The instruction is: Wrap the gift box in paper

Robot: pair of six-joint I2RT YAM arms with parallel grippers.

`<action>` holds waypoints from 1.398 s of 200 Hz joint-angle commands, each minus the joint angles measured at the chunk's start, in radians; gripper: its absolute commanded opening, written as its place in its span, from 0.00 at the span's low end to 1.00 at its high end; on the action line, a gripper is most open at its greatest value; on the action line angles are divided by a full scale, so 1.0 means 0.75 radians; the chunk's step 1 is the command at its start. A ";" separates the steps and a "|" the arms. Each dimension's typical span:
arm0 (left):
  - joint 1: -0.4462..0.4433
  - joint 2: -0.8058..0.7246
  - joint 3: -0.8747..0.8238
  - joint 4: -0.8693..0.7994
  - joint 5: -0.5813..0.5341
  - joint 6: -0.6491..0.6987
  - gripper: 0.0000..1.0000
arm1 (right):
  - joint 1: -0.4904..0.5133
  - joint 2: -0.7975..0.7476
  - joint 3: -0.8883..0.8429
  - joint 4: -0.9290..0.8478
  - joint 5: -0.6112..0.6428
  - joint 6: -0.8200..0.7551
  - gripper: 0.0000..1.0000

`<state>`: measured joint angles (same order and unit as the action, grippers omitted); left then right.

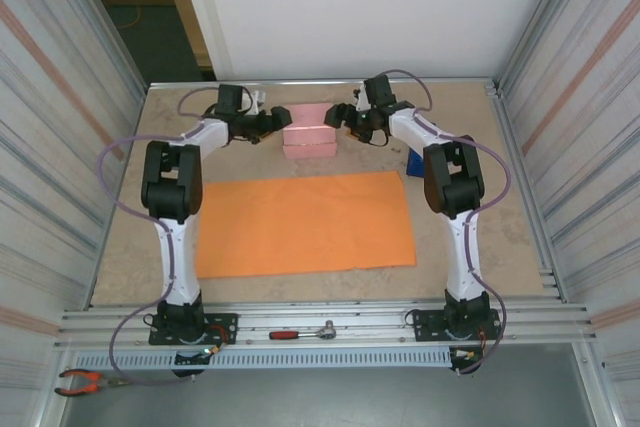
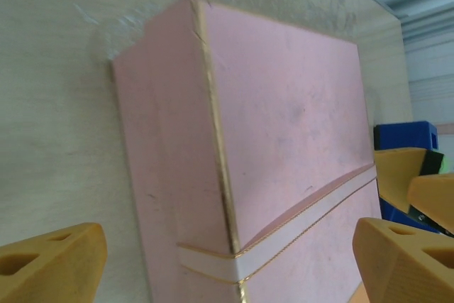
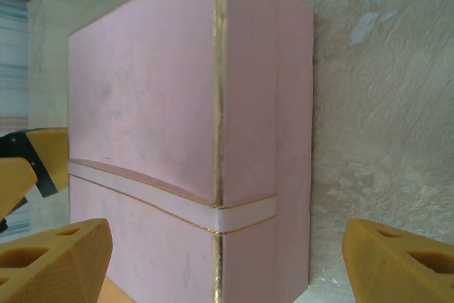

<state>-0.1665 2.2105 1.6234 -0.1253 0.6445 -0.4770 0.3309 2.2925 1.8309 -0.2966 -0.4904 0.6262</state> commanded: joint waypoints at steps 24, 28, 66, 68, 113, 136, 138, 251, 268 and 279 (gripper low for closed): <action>-0.049 0.079 0.068 -0.037 0.075 -0.009 0.79 | 0.024 0.094 0.107 -0.026 -0.063 0.071 0.76; -0.052 0.085 0.071 -0.039 0.079 -0.008 0.77 | 0.028 0.100 0.111 -0.024 -0.068 0.073 0.74; -0.082 0.084 0.098 -0.037 0.165 -0.022 0.48 | 0.052 0.090 0.111 -0.017 -0.151 0.080 0.51; -0.084 0.077 0.095 -0.036 0.167 -0.022 0.48 | 0.053 0.083 0.106 -0.016 -0.154 0.079 0.50; -0.147 -0.256 -0.130 0.022 0.124 -0.011 0.49 | 0.098 -0.253 -0.218 0.096 -0.116 0.079 0.46; -0.186 -0.466 -0.320 0.060 0.086 -0.042 0.50 | 0.143 -0.440 -0.430 0.167 -0.089 0.095 0.46; -0.189 -0.484 -0.339 0.062 0.084 -0.045 0.50 | 0.147 -0.457 -0.447 0.170 -0.087 0.095 0.46; -0.437 -1.269 -1.114 0.000 -0.159 -0.172 0.51 | 0.491 -1.035 -1.083 0.189 0.198 0.200 0.46; -0.447 -1.323 -1.169 -0.018 -0.163 -0.185 0.51 | 0.538 -1.070 -1.143 0.199 0.235 0.226 0.46; -0.453 -1.346 -1.196 -0.022 -0.167 -0.193 0.51 | 0.556 -1.082 -1.182 0.214 0.253 0.250 0.46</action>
<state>-0.4541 1.2625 0.7429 -0.2291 0.4141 -0.6083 0.6724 1.5181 0.9844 -0.2028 -0.2863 0.7605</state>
